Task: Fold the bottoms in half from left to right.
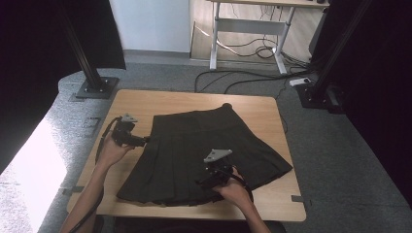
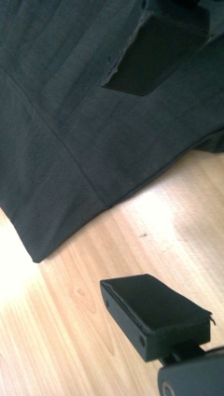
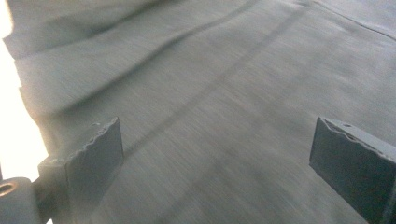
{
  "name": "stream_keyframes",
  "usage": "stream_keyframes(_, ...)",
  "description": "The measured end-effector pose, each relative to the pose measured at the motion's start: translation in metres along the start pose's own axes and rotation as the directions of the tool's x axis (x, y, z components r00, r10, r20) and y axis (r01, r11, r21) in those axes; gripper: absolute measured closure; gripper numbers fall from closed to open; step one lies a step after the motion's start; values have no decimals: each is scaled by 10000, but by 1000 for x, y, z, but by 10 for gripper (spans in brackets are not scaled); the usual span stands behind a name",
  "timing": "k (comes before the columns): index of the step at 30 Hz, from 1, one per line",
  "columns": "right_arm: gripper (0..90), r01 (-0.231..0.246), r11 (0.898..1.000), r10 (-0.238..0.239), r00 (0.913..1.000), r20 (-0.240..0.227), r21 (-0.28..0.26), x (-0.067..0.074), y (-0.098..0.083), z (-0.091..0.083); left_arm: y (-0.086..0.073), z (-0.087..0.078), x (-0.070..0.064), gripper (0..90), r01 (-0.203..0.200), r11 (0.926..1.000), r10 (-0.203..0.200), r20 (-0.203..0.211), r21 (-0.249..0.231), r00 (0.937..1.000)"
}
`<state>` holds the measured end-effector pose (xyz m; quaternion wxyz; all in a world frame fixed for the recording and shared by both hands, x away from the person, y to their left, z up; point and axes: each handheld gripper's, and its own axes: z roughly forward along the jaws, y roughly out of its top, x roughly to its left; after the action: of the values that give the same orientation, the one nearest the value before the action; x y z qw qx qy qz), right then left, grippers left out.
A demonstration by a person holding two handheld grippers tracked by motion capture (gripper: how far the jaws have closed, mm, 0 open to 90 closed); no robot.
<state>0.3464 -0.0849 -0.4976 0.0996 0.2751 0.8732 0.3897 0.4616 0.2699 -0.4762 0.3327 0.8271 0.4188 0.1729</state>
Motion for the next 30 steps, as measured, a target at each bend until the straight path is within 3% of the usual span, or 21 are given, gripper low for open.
stream_keyframes(4,28,241,9997,-240,9991,-350,30,11,10,12,6,6,2,51,-34,10000,34,59,73,10000)
stream_keyframes(7,28,574,9983,-563,9947,-861,102,29,25,29,11,16,5,50,-138,9995,137,40,274,9999)
stream_keyframes(10,28,800,9967,-779,9908,-1105,148,37,32,37,14,22,7,51,-112,9995,110,68,300,9999)
stream_keyframes(17,28,1359,9902,-1271,9726,-1945,326,65,49,70,19,37,12,65,-123,9995,121,71,278,9999)
stream_keyframes(18,28,1577,9867,-1461,9662,-2125,387,74,54,80,20,41,13,68,-158,9994,156,84,306,9998)
stream_keyframes(24,33,1889,9809,-1720,9530,-2493,454,91,65,97,23,52,16,73,-179,9989,175,97,432,9998)
stream_keyframes(26,40,2113,9764,-1914,9431,-2720,457,101,72,105,23,59,18,80,-176,9984,173,64,532,9998)
stream_keyframes(27,40,2113,9764,-1914,9431,-2720,457,101,72,105,23,59,18,84,-176,9984,173,64,532,9998)
stream_keyframes(28,49,2242,9735,-2019,9352,-2911,452,108,76,111,22,63,19,91,-174,9982,172,46,576,9998)
stream_keyframes(29,49,2242,9735,-2019,9352,-2911,452,108,76,111,22,63,19,95,-174,9982,172,46,576,9998)
stream_keyframes(30,55,2374,9703,-2127,9283,-3049,459,115,78,117,20,68,21,97,-118,9980,115,60,624,9999)
